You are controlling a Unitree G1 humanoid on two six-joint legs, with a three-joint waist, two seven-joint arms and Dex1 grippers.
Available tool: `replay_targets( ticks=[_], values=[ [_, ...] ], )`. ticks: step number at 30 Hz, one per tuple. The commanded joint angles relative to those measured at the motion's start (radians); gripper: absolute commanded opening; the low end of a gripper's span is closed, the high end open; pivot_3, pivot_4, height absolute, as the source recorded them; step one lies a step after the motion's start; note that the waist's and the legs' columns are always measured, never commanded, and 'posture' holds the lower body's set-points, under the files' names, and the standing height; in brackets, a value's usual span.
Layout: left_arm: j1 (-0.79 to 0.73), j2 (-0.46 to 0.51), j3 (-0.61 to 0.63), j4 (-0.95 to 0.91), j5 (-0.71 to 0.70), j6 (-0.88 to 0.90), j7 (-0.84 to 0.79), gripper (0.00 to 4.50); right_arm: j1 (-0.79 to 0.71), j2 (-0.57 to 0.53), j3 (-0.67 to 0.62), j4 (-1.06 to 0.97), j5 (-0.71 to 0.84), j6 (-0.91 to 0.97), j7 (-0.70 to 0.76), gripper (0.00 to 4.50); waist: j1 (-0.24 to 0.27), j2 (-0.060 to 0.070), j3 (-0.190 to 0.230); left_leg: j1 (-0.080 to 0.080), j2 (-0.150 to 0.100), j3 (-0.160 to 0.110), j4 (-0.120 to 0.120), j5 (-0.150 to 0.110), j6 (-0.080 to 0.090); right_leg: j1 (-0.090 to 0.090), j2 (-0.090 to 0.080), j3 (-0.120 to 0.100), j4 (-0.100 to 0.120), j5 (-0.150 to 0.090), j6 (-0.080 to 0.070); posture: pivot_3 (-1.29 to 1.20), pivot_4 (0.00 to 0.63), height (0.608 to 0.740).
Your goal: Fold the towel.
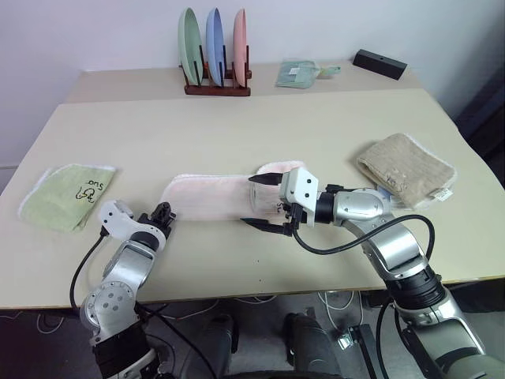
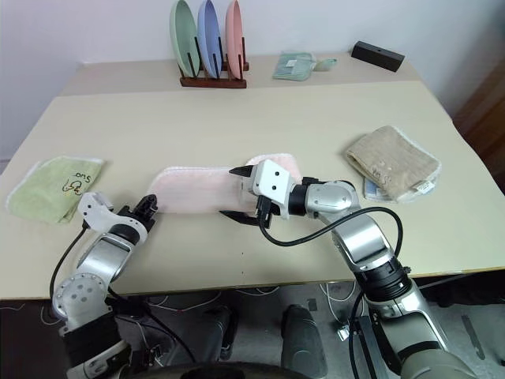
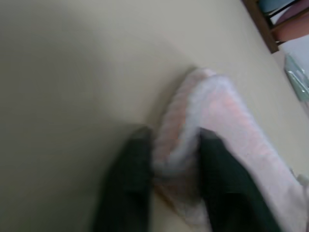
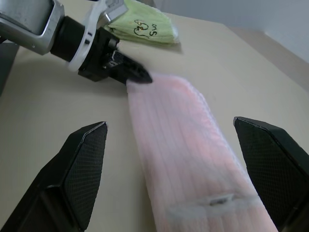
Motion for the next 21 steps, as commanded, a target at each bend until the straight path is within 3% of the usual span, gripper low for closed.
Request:
replay_targets(
  ticks=[1,5,13,17,21],
  values=[
    [-0.008,0.007,0.002,-0.024,-0.042,-0.031,0.006,0.03,0.012,-0.006,-0.008,-0.064,0.000,0.000,-0.009,4.28,-0.001,0.000,0.000,0.000,0.000,0.000,0.000,0.000,0.000,0.000,0.000,0.000,0.000,0.000,0.000,0.00,0.150,0.740],
    [-0.005,0.096,0.039,-0.081,-0.061,-0.073,-0.031,0.03,0.019,-0.014,-0.011,-0.075,-0.004,0.008,-0.010,4.28,-0.006,-0.001,0.000,0.000,0.000,0.000,0.000,0.000,0.000,0.000,0.001,0.000,0.000,0.000,0.000,0.00,0.150,0.740],
    [-0.002,0.400,0.103,-0.135,-0.093,-0.085,-0.145,0.03,0.021,-0.037,-0.012,-0.069,-0.012,0.001,-0.005,4.28,-0.005,-0.002,0.001,0.000,0.003,0.000,-0.001,-0.001,-0.003,-0.002,0.002,0.000,0.000,0.000,0.000,0.00,0.150,0.740],
    [-0.051,0.470,0.020,-0.166,-0.098,-0.084,-0.220,0.03,0.022,-0.038,-0.007,-0.060,-0.023,-0.004,-0.007,4.28,-0.001,-0.003,0.000,0.000,0.002,0.000,-0.001,-0.001,-0.003,-0.001,0.002,0.000,0.000,0.000,-0.001,0.00,0.150,0.740],
    [-0.112,0.504,-0.188,-0.240,-0.050,-0.061,-0.315,0.03,0.031,-0.040,-0.004,-0.044,-0.046,-0.019,-0.011,4.28,-0.002,-0.003,0.000,0.000,0.002,0.000,-0.001,-0.001,-0.003,-0.001,0.002,0.000,0.000,0.000,-0.001,0.00,0.150,0.740]
  ],
)
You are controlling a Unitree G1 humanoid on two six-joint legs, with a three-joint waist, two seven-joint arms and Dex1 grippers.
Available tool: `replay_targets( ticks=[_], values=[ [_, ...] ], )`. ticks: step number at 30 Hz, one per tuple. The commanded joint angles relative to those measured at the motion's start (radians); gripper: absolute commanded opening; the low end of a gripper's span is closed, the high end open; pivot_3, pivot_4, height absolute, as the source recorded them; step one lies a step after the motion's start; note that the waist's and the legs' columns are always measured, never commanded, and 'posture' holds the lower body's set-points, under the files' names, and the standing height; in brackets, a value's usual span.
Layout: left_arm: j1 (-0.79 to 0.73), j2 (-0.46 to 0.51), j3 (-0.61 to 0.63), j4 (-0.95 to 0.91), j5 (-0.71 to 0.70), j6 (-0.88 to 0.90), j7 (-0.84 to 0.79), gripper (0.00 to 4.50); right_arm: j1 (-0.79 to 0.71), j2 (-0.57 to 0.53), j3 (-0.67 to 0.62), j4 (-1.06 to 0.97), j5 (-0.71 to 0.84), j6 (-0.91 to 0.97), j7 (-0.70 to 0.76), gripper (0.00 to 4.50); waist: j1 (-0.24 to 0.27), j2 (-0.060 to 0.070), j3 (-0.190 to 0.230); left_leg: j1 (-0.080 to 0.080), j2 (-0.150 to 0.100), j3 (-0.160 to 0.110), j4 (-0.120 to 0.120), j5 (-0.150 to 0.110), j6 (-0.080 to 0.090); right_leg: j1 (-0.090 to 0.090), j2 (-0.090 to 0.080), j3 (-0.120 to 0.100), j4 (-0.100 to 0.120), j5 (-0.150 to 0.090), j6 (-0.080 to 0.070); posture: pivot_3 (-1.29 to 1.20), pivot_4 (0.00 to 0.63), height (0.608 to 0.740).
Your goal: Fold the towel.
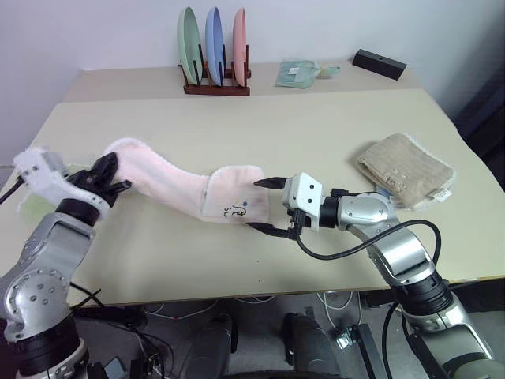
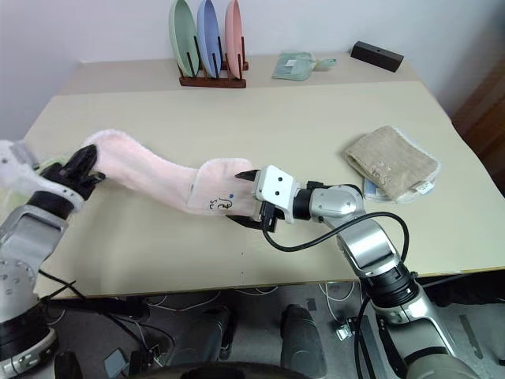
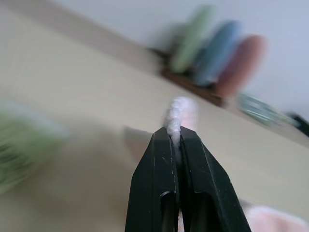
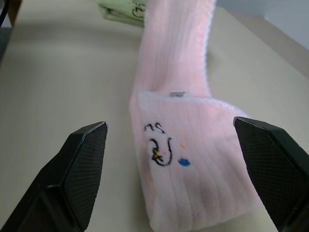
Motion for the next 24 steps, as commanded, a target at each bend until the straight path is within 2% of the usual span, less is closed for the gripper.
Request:
replay_targets(
  ticks=[1,6,10,17,20,24],
  values=[
    [-0.063,0.016,-0.179,-0.094,0.035,0.019,-0.076,0.03,0.000,-0.003,-0.005,-0.008,-0.016,-0.026,-0.008,4.28,-0.001,0.000,0.000,0.000,0.000,0.000,0.000,0.000,0.000,0.000,0.000,0.000,0.000,0.000,0.000,0.00,0.150,0.740],
    [-0.122,-0.010,-0.471,-0.086,0.171,0.032,-0.160,0.03,0.005,-0.004,-0.007,-0.001,-0.047,-0.036,-0.027,4.28,-0.009,0.000,0.000,0.000,-0.001,0.001,-0.001,0.000,0.000,-0.001,0.000,0.000,0.000,0.000,0.000,0.00,0.150,0.740],
    [-0.136,-0.022,-0.603,-0.012,0.296,0.026,-0.200,0.03,0.012,-0.005,-0.009,-0.012,-0.055,-0.033,-0.037,4.28,-0.011,0.000,0.000,0.000,-0.001,0.001,-0.002,0.000,0.000,-0.001,0.001,0.000,0.000,0.000,0.000,0.00,0.150,0.740],
    [-0.112,-0.054,-0.636,0.024,0.338,0.040,-0.277,0.03,0.037,-0.020,-0.013,-0.026,-0.066,-0.031,-0.047,4.28,-0.007,0.000,0.000,0.000,0.000,0.000,-0.001,0.000,0.000,-0.001,0.001,0.000,0.000,0.000,0.000,0.00,0.150,0.740],
    [-0.097,-0.072,-0.601,0.007,0.314,0.049,-0.286,0.96,0.036,-0.026,-0.008,-0.013,-0.085,-0.032,-0.053,4.28,-0.008,0.000,0.000,0.000,0.001,0.000,-0.001,0.000,0.000,-0.001,0.001,0.000,0.000,0.000,0.000,0.00,0.150,0.740],
    [-0.075,-0.091,-0.516,-0.063,0.234,0.060,-0.292,2.91,0.028,-0.029,-0.004,0.021,-0.121,-0.040,-0.064,4.28,-0.008,0.000,0.000,0.000,0.001,0.000,-0.001,0.000,0.000,-0.001,0.000,0.000,0.000,0.000,0.000,0.00,0.150,0.740]
  ],
)
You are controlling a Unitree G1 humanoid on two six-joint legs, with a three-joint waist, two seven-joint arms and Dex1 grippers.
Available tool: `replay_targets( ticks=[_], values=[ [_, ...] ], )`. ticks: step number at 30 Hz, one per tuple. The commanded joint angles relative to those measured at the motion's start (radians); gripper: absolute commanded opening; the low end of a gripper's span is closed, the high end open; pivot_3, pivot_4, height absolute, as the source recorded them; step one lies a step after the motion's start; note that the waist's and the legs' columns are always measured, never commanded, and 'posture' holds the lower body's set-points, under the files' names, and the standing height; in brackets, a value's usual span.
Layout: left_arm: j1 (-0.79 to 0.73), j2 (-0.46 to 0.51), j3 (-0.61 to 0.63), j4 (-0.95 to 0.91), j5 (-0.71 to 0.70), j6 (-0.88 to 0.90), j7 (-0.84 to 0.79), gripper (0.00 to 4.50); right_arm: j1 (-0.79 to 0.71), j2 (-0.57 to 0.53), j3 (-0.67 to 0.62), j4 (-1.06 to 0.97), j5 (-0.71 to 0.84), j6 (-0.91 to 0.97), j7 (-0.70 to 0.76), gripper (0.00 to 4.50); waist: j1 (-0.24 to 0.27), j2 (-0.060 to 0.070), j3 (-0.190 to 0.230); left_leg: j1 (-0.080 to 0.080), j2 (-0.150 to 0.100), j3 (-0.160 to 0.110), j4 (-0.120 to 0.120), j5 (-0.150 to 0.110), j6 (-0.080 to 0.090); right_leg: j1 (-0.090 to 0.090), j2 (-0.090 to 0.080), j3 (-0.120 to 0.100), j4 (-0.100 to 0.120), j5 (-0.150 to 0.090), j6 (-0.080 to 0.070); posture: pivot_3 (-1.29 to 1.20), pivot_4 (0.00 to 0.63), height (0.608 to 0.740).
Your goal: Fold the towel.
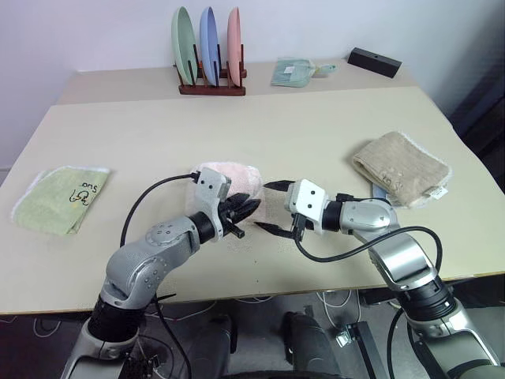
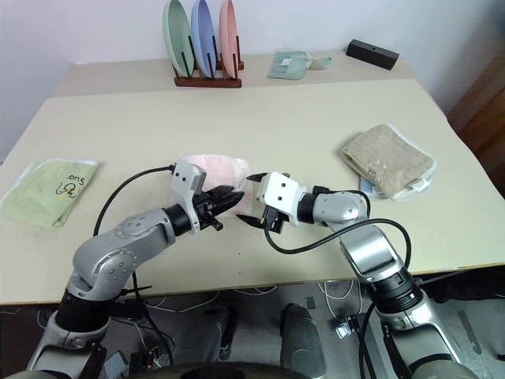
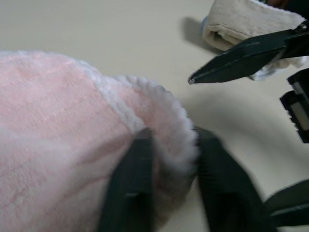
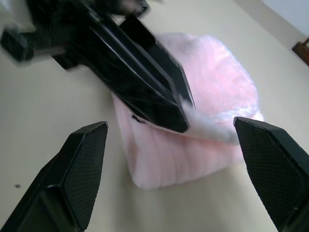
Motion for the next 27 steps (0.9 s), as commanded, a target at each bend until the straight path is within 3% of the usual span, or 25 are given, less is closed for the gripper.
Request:
replay_targets(
  ticks=[1,4,6,9,12,13,14,21,27],
  values=[
    [0.017,-0.009,0.111,-0.111,-0.097,0.005,-0.008,3.43,-0.017,-0.010,-0.009,0.008,-0.027,-0.020,-0.013,4.28,0.000,0.000,0.000,0.000,0.000,0.000,0.000,0.000,0.000,0.000,0.000,0.000,0.000,0.000,0.000,0.00,0.150,0.740],
    [0.083,0.034,0.238,-0.189,-0.232,0.024,-0.025,3.43,-0.034,-0.014,-0.030,0.050,-0.044,-0.017,-0.026,4.28,-0.005,0.000,0.000,0.000,0.000,0.000,0.000,0.000,0.000,0.000,0.000,0.000,0.000,0.000,0.000,0.00,0.150,0.740],
    [0.123,0.074,0.306,-0.218,-0.279,0.014,-0.051,2.75,-0.056,-0.008,-0.050,0.087,-0.043,0.006,-0.044,3.74,-0.013,0.000,0.000,0.000,0.001,0.000,0.000,0.000,0.000,0.000,0.000,0.000,0.000,0.000,0.000,0.00,0.150,0.740],
    [0.128,0.110,0.373,-0.177,-0.219,-0.027,-0.011,1.50,-0.083,0.003,-0.078,0.111,0.001,0.024,-0.027,2.47,-0.012,0.000,0.000,0.000,0.000,0.000,0.000,0.000,0.000,0.000,0.000,0.000,0.000,0.000,0.000,0.00,0.150,0.740],
    [0.098,0.145,0.379,-0.107,-0.076,-0.079,0.030,0.00,-0.126,0.044,-0.110,0.122,0.044,0.044,-0.043,0.84,-0.015,0.000,0.000,0.000,0.000,0.000,0.000,0.000,0.000,0.000,0.000,0.000,0.000,0.000,0.000,0.00,0.150,0.740],
    [0.086,0.149,0.374,-0.085,-0.043,-0.093,0.040,0.00,-0.140,0.059,-0.117,0.121,0.059,0.055,-0.047,0.30,-0.015,0.000,0.000,0.000,0.000,0.000,0.000,0.000,0.000,0.000,0.000,0.000,0.000,0.000,0.000,0.00,0.150,0.740],
    [0.073,0.157,0.355,-0.070,-0.001,-0.109,0.040,0.00,-0.155,0.083,-0.125,0.117,0.080,0.072,-0.056,0.09,-0.016,0.000,0.000,0.000,0.000,0.000,0.000,0.000,0.000,0.000,0.000,0.000,0.000,0.000,0.000,0.00,0.150,0.740],
    [0.003,0.095,0.170,0.066,0.201,-0.181,0.013,0.00,-0.235,0.279,-0.082,0.174,0.138,0.180,-0.127,0.09,-0.017,0.000,0.000,0.000,0.000,0.000,-0.001,0.000,0.000,0.000,0.000,0.000,0.000,0.000,0.000,0.00,0.150,0.740],
    [0.061,0.067,0.002,0.259,0.393,-0.266,-0.033,0.00,-0.177,0.332,0.053,0.391,0.007,0.139,-0.185,0.09,-0.020,0.001,0.000,0.000,-0.003,0.000,-0.002,0.000,0.000,-0.002,0.000,0.000,0.001,0.000,0.000,0.00,0.150,0.740]
  ],
)
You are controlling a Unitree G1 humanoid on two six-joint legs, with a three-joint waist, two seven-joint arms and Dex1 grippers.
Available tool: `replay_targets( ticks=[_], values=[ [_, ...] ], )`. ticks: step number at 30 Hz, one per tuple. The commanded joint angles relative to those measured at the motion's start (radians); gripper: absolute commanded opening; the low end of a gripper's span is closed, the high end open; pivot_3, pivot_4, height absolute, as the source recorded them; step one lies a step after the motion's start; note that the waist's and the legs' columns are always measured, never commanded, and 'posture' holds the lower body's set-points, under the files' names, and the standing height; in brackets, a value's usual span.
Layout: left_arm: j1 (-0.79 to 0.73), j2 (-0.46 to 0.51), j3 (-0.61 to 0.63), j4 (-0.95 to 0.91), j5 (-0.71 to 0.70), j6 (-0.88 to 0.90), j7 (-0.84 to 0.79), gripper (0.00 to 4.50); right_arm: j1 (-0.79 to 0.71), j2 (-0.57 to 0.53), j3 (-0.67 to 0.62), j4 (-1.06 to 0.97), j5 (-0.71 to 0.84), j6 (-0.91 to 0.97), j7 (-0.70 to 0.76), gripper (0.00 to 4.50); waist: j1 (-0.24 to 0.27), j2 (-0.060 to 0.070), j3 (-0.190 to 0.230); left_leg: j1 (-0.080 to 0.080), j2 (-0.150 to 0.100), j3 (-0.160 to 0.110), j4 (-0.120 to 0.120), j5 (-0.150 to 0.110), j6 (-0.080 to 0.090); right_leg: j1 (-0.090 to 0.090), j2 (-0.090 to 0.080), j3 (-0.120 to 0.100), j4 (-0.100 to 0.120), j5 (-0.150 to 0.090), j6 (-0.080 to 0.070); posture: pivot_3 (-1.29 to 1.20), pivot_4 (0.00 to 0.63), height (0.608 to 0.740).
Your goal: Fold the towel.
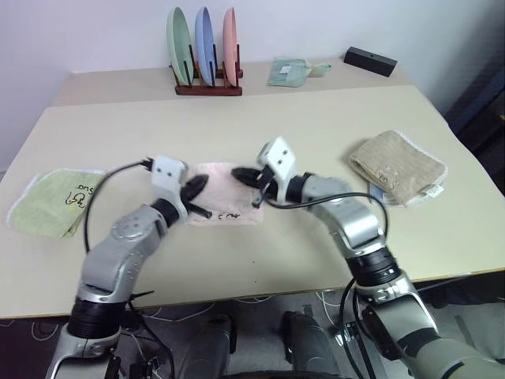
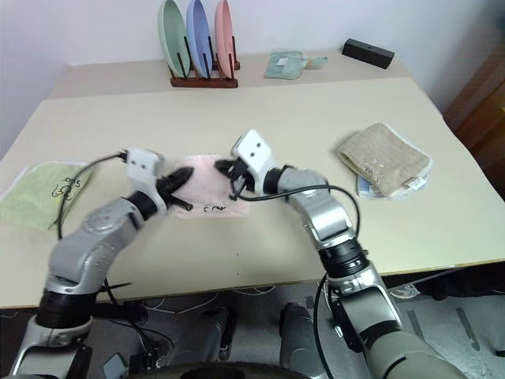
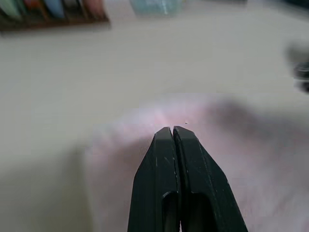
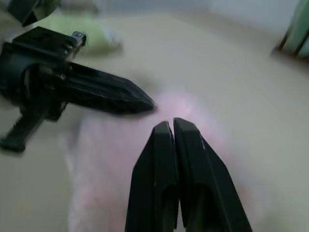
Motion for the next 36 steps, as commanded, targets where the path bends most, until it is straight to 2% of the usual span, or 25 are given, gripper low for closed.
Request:
replay_targets(
  ticks=[1,7,9,10,12,17,19,22,28,35,36],
  values=[
    [0.028,-0.013,-0.032,0.058,0.083,-0.069,-0.022,0.00,0.027,0.002,0.042,0.077,-0.065,-0.038,-0.034,0.09,0.001,0.000,0.000,0.000,0.000,0.000,0.000,0.000,0.000,-0.001,0.000,0.000,0.000,0.000,0.000,0.00,0.150,0.740],
    [0.082,-0.066,0.061,0.006,0.050,-0.114,-0.035,0.00,0.054,0.008,-0.027,0.017,-0.015,-0.019,-0.043,0.09,0.000,0.002,-0.002,0.001,0.002,0.000,0.000,0.000,0.000,0.001,0.000,0.000,0.001,0.001,-0.001,0.00,0.150,0.740],
    [0.104,-0.084,0.132,-0.053,-0.011,-0.093,-0.036,0.00,0.058,-0.009,-0.063,-0.054,0.034,-0.002,-0.014,0.59,0.000,0.002,-0.001,0.001,0.003,0.000,0.000,0.000,0.000,0.001,0.000,0.000,0.001,0.001,-0.001,0.00,0.150,0.740],
    [0.115,-0.090,0.178,-0.084,-0.047,-0.073,-0.027,0.25,0.064,-0.030,-0.071,-0.099,0.048,-0.005,0.010,0.90,0.000,0.002,-0.001,0.000,0.003,0.000,0.000,0.000,0.000,0.000,0.000,0.000,0.001,0.001,-0.001,0.00,0.150,0.740],
    [0.130,-0.097,0.258,-0.129,-0.110,-0.035,-0.011,0.89,0.076,-0.070,-0.081,-0.171,0.067,-0.006,0.048,1.89,0.000,0.002,-0.001,0.000,0.003,-0.001,0.000,0.000,0.000,0.000,0.000,0.000,0.001,0.001,0.000,0.00,0.150,0.740],
    [0.144,-0.105,0.417,-0.178,-0.244,0.070,0.047,3.36,0.106,-0.162,-0.104,-0.312,0.128,0.022,0.123,4.41,0.001,0.002,-0.001,0.000,0.004,0.000,0.000,0.000,0.000,0.000,0.000,0.000,0.001,0.000,0.000,0.00,0.150,0.740],
    [0.146,-0.116,0.453,-0.176,-0.303,0.120,0.066,4.46,0.116,-0.197,-0.096,-0.347,0.134,0.023,0.151,4.50,0.002,0.001,-0.001,0.000,0.004,0.000,0.000,0.000,0.000,0.000,0.000,0.000,0.000,0.000,0.000,0.00,0.150,0.740],
    [0.144,-0.136,0.466,-0.161,-0.371,0.208,0.103,4.46,0.124,-0.224,-0.078,-0.371,0.128,0.002,0.173,4.50,0.002,0.001,-0.001,0.000,0.003,0.000,0.001,0.000,0.000,0.001,0.000,0.000,0.000,0.000,0.000,0.00,0.150,0.740],
    [0.103,-0.256,0.459,-0.080,-0.499,0.350,0.216,4.46,0.145,-0.221,-0.061,-0.420,0.130,-0.012,0.180,4.50,0.006,0.001,-0.001,0.000,0.003,0.000,0.002,0.000,0.000,0.001,0.000,0.000,0.000,0.000,0.000,0.00,0.150,0.740],
    [0.070,-0.369,0.375,-0.085,-0.536,0.436,0.298,4.46,0.182,-0.274,-0.041,-0.486,0.111,-0.029,0.197,4.50,0.028,0.001,-0.001,0.000,0.002,0.000,0.003,0.000,0.000,0.003,-0.002,0.000,0.000,0.000,0.000,0.00,0.150,0.740],
    [0.072,-0.381,0.368,-0.086,-0.537,0.440,0.304,4.23,0.187,-0.281,-0.041,-0.494,0.112,-0.027,0.197,4.50,0.029,0.000,-0.002,0.000,0.002,0.000,0.003,0.000,0.000,0.003,-0.002,0.000,0.000,0.000,0.000,0.00,0.150,0.740]
  ],
)
